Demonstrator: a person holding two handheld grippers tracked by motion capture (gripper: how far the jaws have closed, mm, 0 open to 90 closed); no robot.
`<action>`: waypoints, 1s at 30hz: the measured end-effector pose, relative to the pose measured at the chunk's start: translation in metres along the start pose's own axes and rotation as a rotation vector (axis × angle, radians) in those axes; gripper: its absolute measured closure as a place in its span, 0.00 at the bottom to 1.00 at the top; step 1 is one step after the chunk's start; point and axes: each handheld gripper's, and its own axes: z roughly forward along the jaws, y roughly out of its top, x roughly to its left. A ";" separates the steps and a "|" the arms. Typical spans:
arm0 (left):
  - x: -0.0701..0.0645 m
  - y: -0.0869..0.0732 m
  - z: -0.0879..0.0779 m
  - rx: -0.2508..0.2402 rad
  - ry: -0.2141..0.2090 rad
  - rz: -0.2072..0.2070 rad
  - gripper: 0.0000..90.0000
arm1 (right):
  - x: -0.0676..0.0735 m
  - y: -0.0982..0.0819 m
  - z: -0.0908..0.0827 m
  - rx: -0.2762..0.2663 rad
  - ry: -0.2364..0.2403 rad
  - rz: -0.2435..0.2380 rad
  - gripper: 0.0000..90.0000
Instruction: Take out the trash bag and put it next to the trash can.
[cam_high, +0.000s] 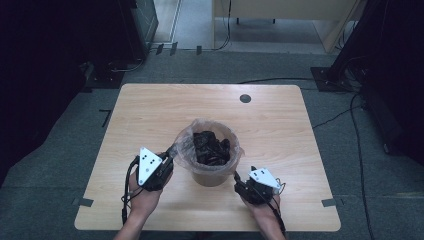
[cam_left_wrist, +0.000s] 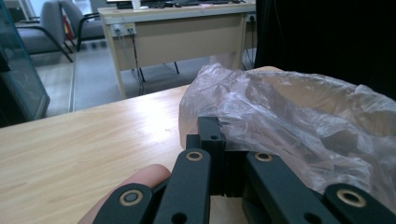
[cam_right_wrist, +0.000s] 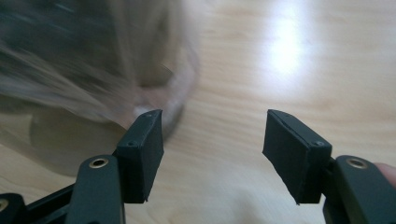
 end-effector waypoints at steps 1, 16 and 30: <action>0.000 0.001 0.001 0.001 -0.003 0.008 1.00 | -0.003 -0.001 -0.002 0.002 -0.004 0.013 0.42; -0.016 0.020 0.017 -0.021 -0.034 -0.006 1.00 | 0.018 -0.008 0.021 0.013 -0.002 -0.022 0.42; -0.028 0.033 0.032 -0.026 -0.071 0.012 1.00 | 0.007 0.042 0.016 -0.214 0.025 -0.065 1.00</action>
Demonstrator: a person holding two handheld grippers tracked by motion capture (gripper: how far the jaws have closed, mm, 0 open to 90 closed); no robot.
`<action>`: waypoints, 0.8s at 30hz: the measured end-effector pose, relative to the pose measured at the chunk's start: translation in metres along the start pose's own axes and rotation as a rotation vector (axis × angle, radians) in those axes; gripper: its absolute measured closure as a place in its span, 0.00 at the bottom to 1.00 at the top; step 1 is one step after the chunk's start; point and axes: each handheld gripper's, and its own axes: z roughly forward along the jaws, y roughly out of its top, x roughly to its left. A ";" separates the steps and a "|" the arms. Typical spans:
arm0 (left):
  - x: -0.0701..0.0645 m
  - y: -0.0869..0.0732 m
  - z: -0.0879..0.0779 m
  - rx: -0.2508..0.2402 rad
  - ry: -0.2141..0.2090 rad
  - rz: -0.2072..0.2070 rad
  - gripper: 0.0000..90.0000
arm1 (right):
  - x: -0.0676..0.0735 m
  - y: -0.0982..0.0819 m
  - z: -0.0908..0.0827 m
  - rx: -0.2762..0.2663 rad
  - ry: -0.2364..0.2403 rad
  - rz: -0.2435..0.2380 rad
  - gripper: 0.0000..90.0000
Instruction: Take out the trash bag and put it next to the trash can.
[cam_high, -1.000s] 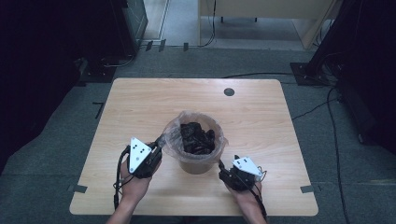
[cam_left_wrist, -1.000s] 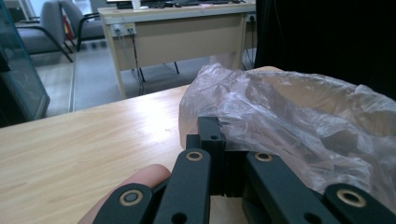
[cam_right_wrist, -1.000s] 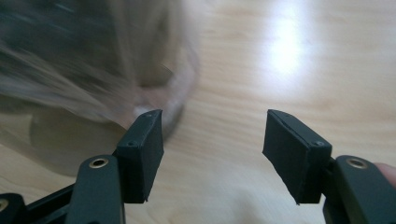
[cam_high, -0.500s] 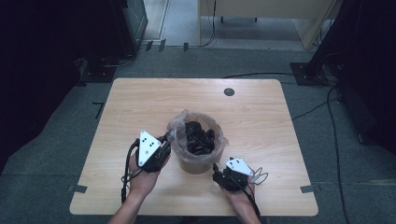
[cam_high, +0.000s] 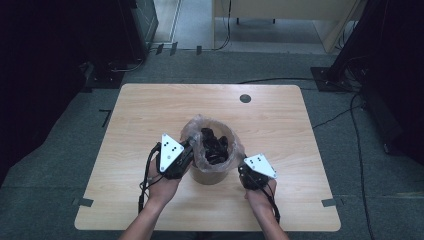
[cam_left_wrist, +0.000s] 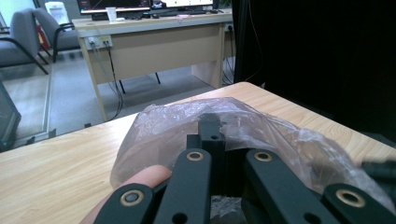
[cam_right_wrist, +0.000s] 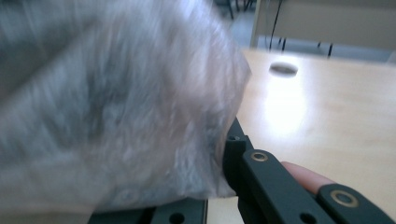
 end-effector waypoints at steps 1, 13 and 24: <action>0.001 0.001 0.000 -0.004 0.002 -0.003 1.00 | -0.001 0.005 -0.001 -0.015 -0.004 0.003 1.00; -0.007 0.028 0.001 -0.040 -0.027 0.047 1.00 | 0.017 0.092 -0.009 -0.172 0.068 -0.097 1.00; -0.010 0.028 0.010 0.021 -0.069 0.069 1.00 | 0.035 0.119 -0.013 -0.148 0.121 -0.059 0.88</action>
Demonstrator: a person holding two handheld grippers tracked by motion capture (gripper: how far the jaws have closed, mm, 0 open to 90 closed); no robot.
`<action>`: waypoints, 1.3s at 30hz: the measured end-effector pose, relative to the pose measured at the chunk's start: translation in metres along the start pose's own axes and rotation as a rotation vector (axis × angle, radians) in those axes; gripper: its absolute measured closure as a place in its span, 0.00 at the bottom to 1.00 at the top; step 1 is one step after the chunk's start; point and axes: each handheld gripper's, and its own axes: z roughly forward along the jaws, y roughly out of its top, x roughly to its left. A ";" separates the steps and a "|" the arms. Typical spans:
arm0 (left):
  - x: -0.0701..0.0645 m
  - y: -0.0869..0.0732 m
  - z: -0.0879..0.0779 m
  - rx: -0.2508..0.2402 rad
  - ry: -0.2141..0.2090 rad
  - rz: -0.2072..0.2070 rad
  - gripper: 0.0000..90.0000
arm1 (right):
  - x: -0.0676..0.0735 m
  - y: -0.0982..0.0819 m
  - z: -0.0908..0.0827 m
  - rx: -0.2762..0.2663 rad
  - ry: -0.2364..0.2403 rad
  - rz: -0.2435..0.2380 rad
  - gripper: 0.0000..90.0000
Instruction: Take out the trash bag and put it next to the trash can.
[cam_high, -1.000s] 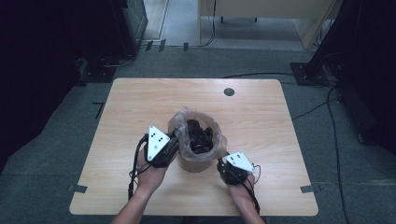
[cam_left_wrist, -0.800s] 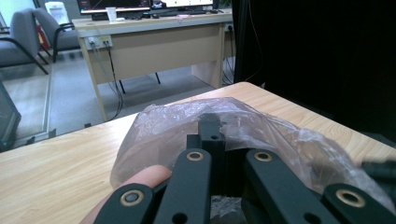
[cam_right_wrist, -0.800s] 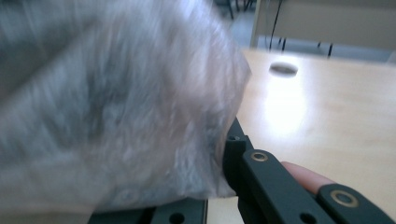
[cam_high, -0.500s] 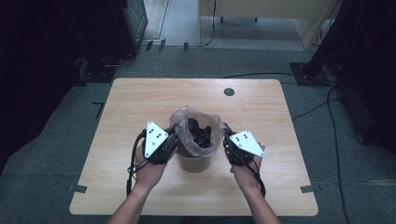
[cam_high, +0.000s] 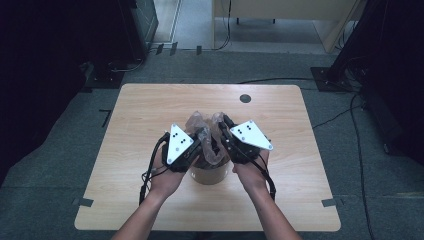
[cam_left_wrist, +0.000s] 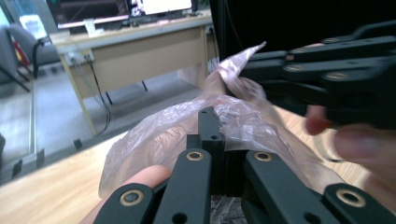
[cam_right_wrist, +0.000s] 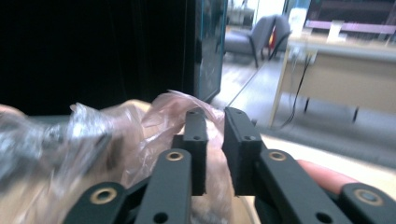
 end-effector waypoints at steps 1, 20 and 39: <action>0.000 -0.002 0.001 0.008 0.001 -0.001 1.00 | -0.002 -0.004 -0.002 0.010 0.006 0.022 0.85; -0.004 -0.007 0.009 0.025 0.023 0.011 0.98 | -0.002 -0.037 -0.036 0.083 0.144 0.243 0.34; 0.000 -0.005 0.004 0.018 0.044 -0.009 0.96 | 0.023 -0.040 -0.011 0.236 0.155 0.239 0.18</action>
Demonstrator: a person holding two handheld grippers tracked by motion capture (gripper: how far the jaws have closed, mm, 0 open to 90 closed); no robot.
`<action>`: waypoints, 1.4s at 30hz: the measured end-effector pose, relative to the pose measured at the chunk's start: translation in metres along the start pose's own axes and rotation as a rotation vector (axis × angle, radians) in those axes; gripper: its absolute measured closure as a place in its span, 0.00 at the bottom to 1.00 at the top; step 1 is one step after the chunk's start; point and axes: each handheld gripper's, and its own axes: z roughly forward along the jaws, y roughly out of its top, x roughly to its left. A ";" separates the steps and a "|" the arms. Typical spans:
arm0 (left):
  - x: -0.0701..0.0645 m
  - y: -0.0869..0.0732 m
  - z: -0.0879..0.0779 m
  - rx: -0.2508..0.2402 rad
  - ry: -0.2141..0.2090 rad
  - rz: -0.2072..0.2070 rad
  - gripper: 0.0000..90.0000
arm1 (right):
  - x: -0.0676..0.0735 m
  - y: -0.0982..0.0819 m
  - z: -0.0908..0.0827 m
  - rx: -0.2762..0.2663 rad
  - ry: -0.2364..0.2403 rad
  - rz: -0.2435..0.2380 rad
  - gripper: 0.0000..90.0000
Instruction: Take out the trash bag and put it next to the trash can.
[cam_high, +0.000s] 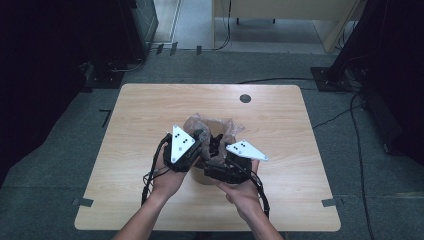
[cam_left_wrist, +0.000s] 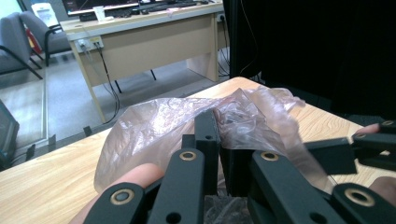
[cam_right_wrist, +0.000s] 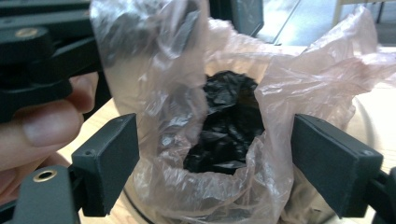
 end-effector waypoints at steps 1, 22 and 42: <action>0.000 0.000 0.000 0.000 0.000 0.000 0.95 | 0.002 0.000 0.001 0.004 0.004 -0.012 0.21; 0.020 -0.013 -0.026 -0.047 0.005 -0.155 0.29 | 0.002 0.010 -0.005 -0.135 -0.052 -0.098 1.00; 0.046 -0.035 -0.052 -0.036 0.030 -0.213 0.21 | 0.020 0.052 -0.029 -0.358 -0.096 -0.196 1.00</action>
